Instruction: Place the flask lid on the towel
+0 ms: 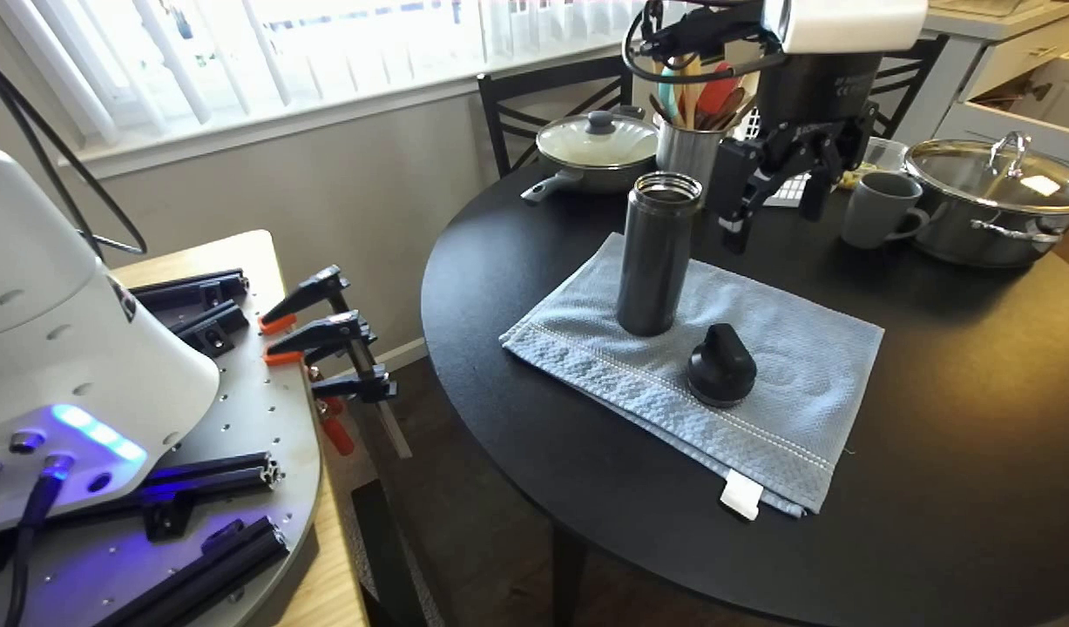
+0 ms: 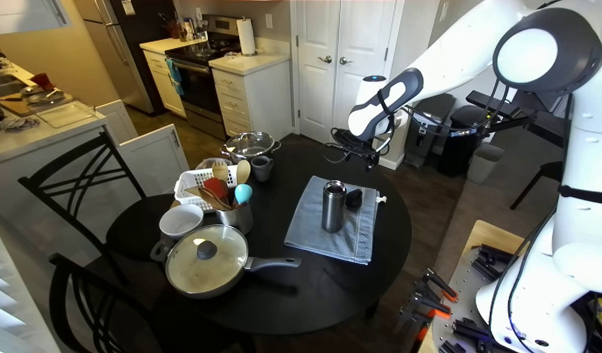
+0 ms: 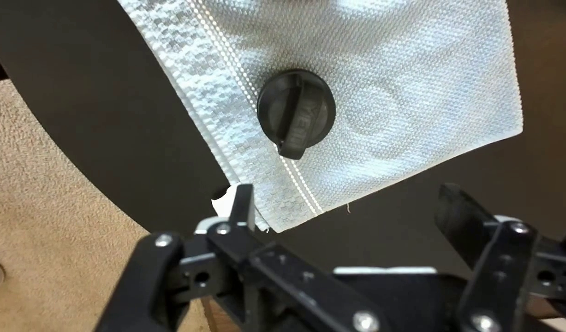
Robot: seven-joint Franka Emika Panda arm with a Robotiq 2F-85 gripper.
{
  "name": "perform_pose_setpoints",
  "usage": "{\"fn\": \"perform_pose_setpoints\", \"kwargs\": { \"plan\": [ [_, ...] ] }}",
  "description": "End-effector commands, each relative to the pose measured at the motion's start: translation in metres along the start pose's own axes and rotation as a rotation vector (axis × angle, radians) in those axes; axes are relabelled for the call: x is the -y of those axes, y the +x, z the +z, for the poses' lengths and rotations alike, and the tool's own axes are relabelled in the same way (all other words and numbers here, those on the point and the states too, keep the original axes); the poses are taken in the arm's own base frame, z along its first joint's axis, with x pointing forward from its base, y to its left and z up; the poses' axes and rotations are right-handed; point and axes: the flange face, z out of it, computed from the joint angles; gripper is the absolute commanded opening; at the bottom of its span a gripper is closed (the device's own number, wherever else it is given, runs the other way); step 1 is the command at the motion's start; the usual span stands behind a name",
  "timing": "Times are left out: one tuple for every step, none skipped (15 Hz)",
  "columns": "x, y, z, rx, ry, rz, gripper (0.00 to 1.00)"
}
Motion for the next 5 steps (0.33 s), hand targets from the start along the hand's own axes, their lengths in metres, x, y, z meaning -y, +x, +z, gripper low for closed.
{"fn": "perform_pose_setpoints", "kwargs": {
  "plan": [
    [-0.0006, 0.0002, 0.0008, 0.0, -0.004, -0.001, 1.0],
    [-0.0013, 0.0, 0.0015, 0.0, -0.006, -0.002, 1.0],
    [-0.0016, -0.0001, 0.0018, 0.0, -0.006, -0.002, 1.0],
    [-0.0017, -0.0001, 0.0018, 0.0, -0.007, -0.002, 1.0],
    [-0.0017, -0.0001, 0.0018, 0.0, -0.007, -0.002, 1.0]
  ]
}}
